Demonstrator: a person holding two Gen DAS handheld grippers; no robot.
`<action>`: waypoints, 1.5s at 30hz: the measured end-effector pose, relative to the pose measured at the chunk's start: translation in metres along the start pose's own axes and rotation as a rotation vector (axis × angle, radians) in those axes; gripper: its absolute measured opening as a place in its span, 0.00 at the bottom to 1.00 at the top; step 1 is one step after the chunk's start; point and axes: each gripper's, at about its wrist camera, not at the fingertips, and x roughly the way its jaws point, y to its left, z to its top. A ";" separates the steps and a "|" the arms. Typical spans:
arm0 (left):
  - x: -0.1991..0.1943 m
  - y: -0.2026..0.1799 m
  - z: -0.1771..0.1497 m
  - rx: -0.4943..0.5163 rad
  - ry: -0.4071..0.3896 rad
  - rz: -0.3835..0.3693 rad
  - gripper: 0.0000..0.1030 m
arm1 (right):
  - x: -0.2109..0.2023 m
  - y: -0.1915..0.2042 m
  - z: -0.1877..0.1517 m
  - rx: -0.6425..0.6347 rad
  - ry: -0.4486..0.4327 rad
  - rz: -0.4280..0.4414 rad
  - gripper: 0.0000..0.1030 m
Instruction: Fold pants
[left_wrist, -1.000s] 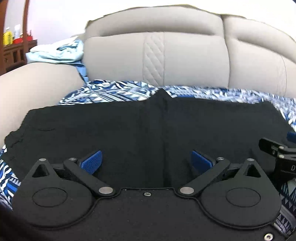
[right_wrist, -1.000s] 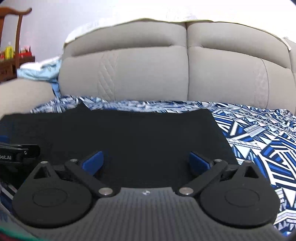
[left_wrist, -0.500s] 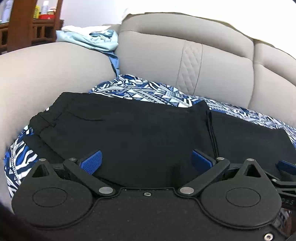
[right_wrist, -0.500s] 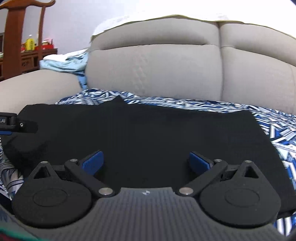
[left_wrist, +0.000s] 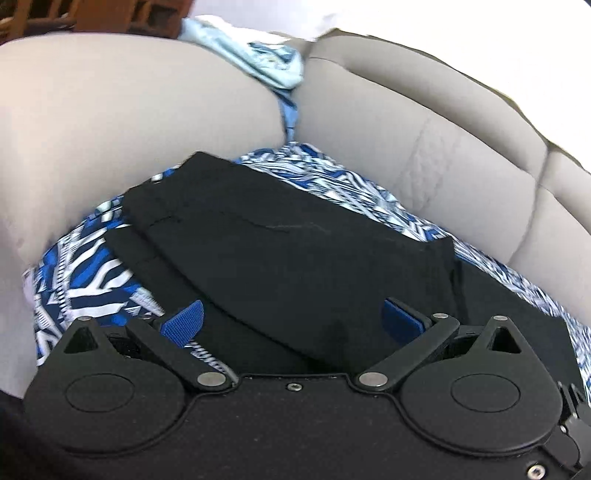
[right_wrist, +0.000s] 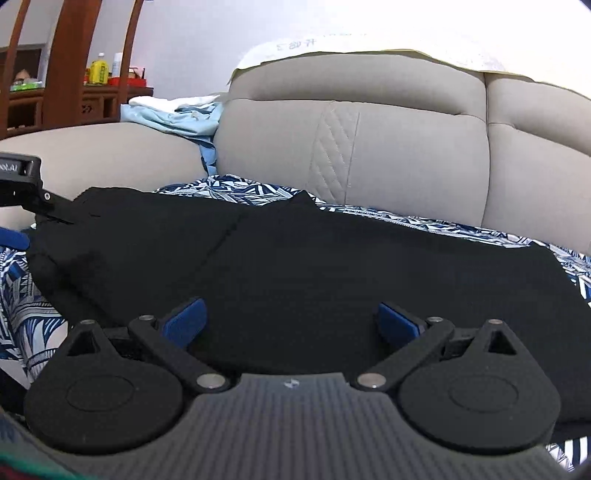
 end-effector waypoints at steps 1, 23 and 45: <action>0.000 0.005 0.000 -0.023 -0.003 0.001 1.00 | 0.001 -0.002 0.000 0.007 0.004 0.006 1.00; 0.055 0.072 0.034 -0.272 -0.044 0.073 0.87 | 0.001 0.000 -0.004 0.002 -0.008 0.001 1.00; 0.073 0.079 0.053 -0.374 -0.152 0.259 0.18 | 0.000 0.002 -0.004 -0.003 -0.009 0.006 1.00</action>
